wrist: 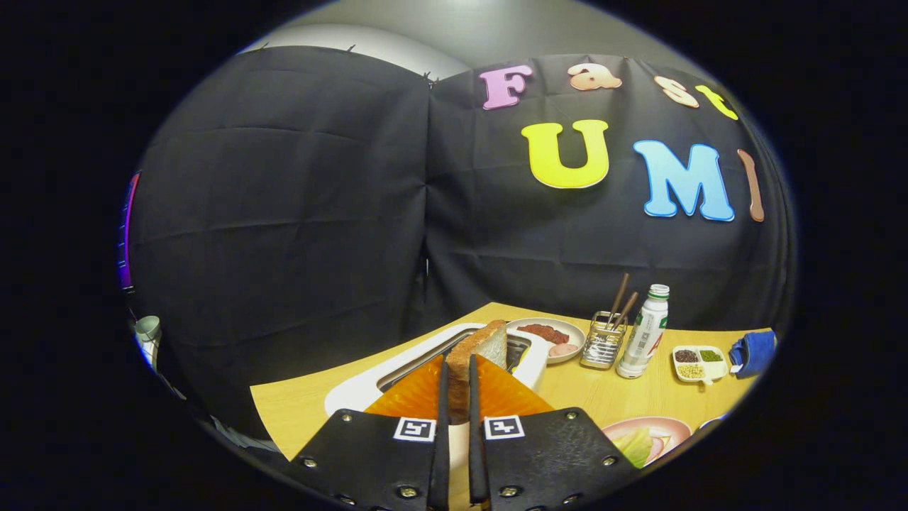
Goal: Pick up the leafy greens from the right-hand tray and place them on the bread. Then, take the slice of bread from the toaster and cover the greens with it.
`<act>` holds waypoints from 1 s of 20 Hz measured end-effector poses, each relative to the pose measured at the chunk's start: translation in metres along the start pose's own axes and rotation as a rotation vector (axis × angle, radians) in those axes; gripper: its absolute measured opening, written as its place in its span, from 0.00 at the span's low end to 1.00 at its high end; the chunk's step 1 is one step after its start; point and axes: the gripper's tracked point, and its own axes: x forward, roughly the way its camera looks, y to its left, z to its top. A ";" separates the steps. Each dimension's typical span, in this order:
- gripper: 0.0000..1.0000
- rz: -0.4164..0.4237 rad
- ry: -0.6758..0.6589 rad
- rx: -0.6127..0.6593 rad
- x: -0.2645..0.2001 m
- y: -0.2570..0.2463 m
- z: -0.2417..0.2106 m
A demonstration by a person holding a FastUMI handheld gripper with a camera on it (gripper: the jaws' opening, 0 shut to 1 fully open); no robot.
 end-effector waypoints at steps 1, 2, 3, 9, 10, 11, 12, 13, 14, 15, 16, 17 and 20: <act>0.11 0.005 -0.012 0.010 -0.003 -0.001 0.006; 0.11 0.008 -0.031 0.018 -0.006 -0.002 0.014; 0.11 0.011 -0.056 0.027 -0.011 -0.003 0.024; 0.11 0.036 -0.174 0.127 -0.046 -0.025 0.078; 0.11 0.036 -0.187 0.138 -0.054 -0.031 0.085; 0.11 0.032 -0.197 0.140 -0.061 -0.038 0.089; 0.11 0.025 -0.205 0.137 -0.067 -0.047 0.091; 0.11 0.014 -0.212 0.135 -0.075 -0.057 0.092; 0.11 0.000 -0.213 0.133 -0.081 -0.065 0.089; 0.11 -0.018 -0.212 0.129 -0.088 -0.077 0.086; 0.11 -0.037 -0.204 0.120 -0.094 -0.089 0.081; 0.11 -0.058 -0.187 0.111 -0.099 -0.102 0.072; 0.11 -0.116 -0.112 0.106 -0.113 -0.140 0.034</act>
